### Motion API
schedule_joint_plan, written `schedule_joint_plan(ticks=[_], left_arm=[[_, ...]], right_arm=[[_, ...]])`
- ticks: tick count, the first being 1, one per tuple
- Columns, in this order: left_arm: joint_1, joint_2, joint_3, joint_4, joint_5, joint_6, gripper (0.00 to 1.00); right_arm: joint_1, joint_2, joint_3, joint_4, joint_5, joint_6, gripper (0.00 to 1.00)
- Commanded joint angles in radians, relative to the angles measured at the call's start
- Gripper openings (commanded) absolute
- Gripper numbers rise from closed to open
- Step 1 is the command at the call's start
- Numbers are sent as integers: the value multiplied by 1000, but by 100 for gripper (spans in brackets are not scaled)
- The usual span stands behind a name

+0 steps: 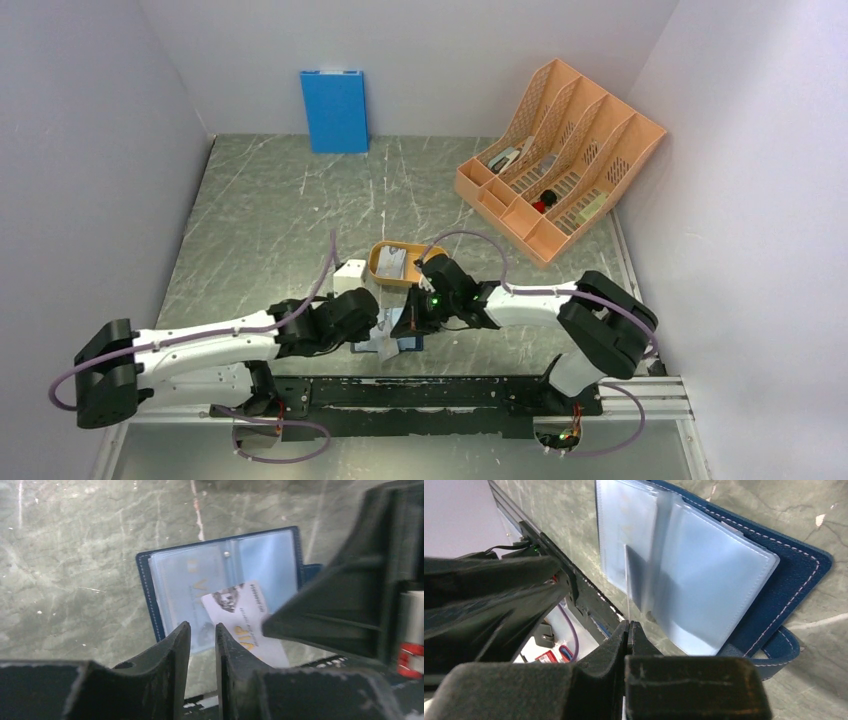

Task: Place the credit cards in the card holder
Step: Turn over the card slot in the card holder.

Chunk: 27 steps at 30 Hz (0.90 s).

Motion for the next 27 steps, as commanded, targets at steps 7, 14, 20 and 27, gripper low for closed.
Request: schedule_joint_plan(ticks=[7, 14, 20, 27], left_arm=[[37, 15, -14, -62, -143, -103, 25], [181, -65, -136, -66, -45, -95, 25], [289, -75, -217, 14, 105, -69, 22], [291, -14, -247, 75, 168, -79, 20]], right_arm=[[-56, -228, -30, -147, 115, -75, 0], [-85, -198, -82, -72, 68, -80, 0], [-88, -133, -90, 14, 42, -67, 0], [-86, -89, -112, 92, 13, -48, 0]])
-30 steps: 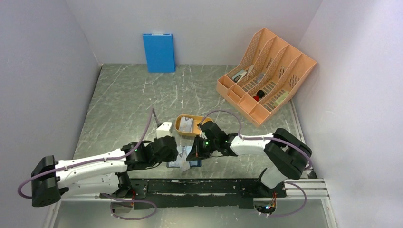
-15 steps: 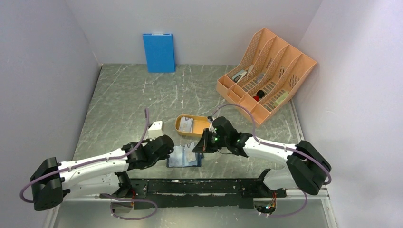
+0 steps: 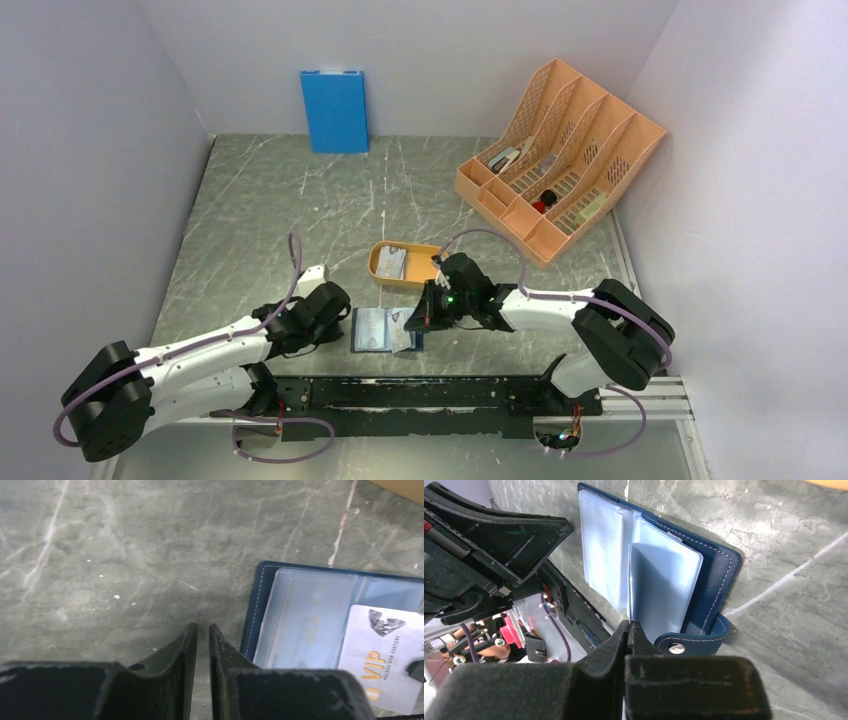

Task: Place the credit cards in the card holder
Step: Turn over the card slot in the card holder, then insert the credit card into the card holder.

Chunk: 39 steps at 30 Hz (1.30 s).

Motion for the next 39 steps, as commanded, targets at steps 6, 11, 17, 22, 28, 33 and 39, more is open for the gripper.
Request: schedule_joint_plan(ticks=[6, 11, 17, 22, 28, 33, 39], left_arm=[[6, 45, -45, 82, 105, 1, 19], [7, 51, -50, 87, 112, 6, 18], [7, 42, -56, 85, 117, 6, 18], [6, 45, -60, 92, 121, 7, 17], [8, 48, -61, 91, 119, 12, 17], [6, 48, -64, 93, 118, 12, 17], [6, 50, -66, 94, 118, 12, 17]], right_arm=[[-2, 34, -27, 111, -36, 21, 0], [-2, 59, -23, 149, -54, 37, 0], [-2, 86, -11, 169, -67, 43, 0], [-2, 103, -11, 195, -76, 53, 0], [-2, 108, -14, 226, -81, 67, 0], [-2, 105, -14, 235, -77, 70, 0], [-2, 103, -15, 245, -81, 70, 0]])
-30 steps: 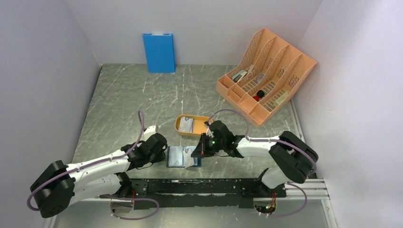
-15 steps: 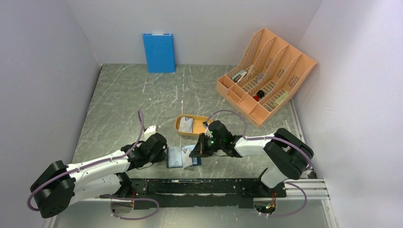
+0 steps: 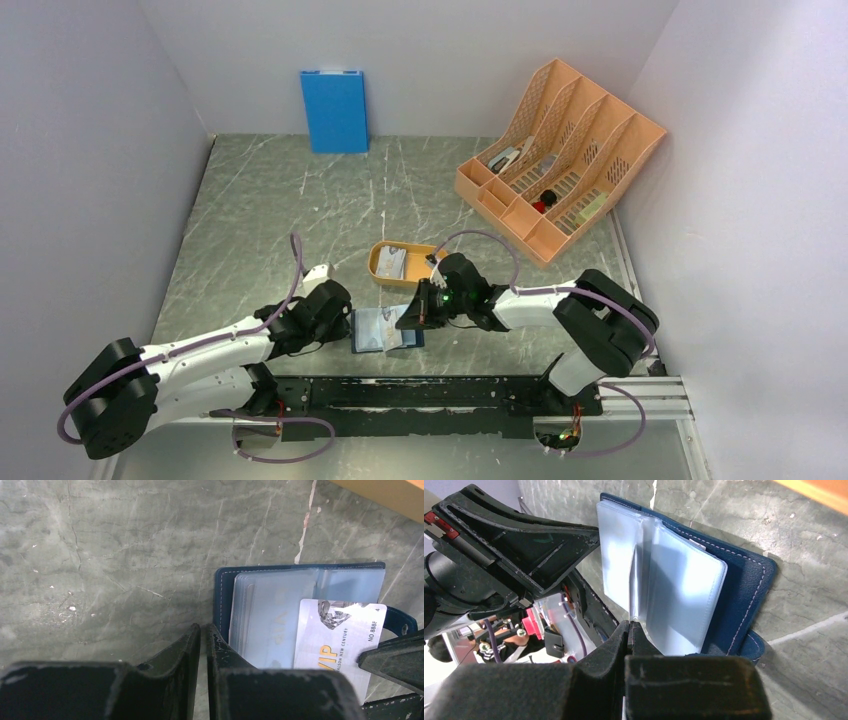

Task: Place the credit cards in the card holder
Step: Insert the credit card into the card holder.

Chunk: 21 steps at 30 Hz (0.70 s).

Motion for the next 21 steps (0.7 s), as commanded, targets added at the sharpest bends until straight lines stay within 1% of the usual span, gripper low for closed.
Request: schedule_joint_plan(ticks=[1, 4, 11, 17, 21], left_arm=[[4, 21, -41, -45, 40, 12, 17], [4, 23, -42, -41, 43, 13, 17], [4, 30, -44, -33, 52, 14, 16], [4, 29, -44, -42, 50, 12, 16], [4, 25, -44, -53, 46, 9, 16]], right_arm=[[-2, 2, 1, 41, -11, 4, 0], [-2, 9, 5, 28, -11, -8, 0], [-3, 45, -21, 94, 6, 11, 0], [-5, 70, -37, 122, 44, 8, 0], [-9, 73, -46, 110, 73, -4, 0]])
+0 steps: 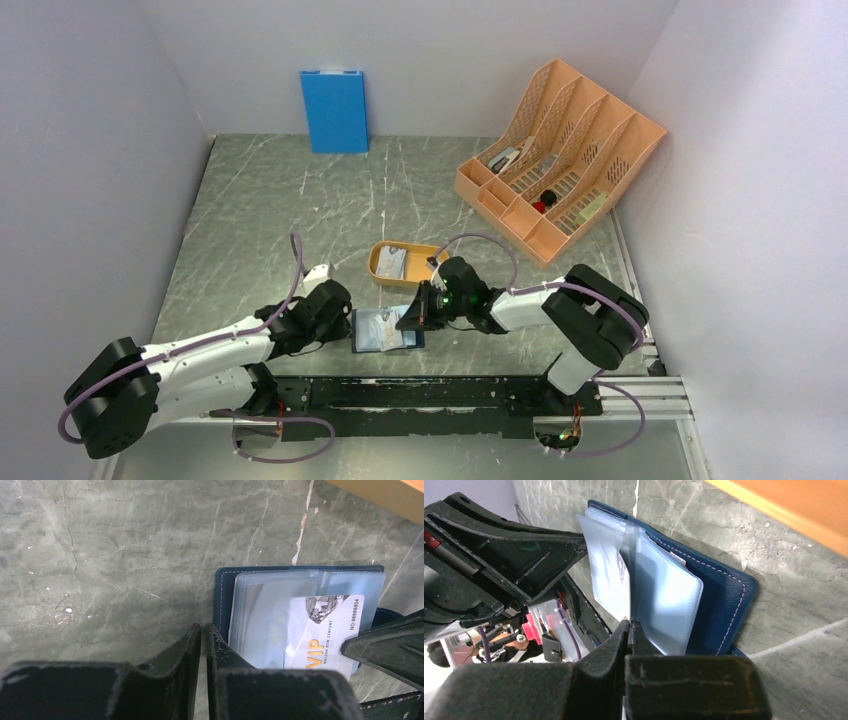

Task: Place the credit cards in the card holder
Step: Insert the credit card into the card holder.

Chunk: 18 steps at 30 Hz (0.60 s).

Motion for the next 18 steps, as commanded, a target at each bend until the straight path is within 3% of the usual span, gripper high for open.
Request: schedule_joint_plan(ticks=[1, 18], left_arm=[[4, 17, -42, -69, 40, 9, 16], [5, 11, -42, -70, 49, 6, 15]], right_arm=[[-11, 15, -21, 9, 65, -19, 0], [-26, 5, -32, -1, 92, -40, 0]])
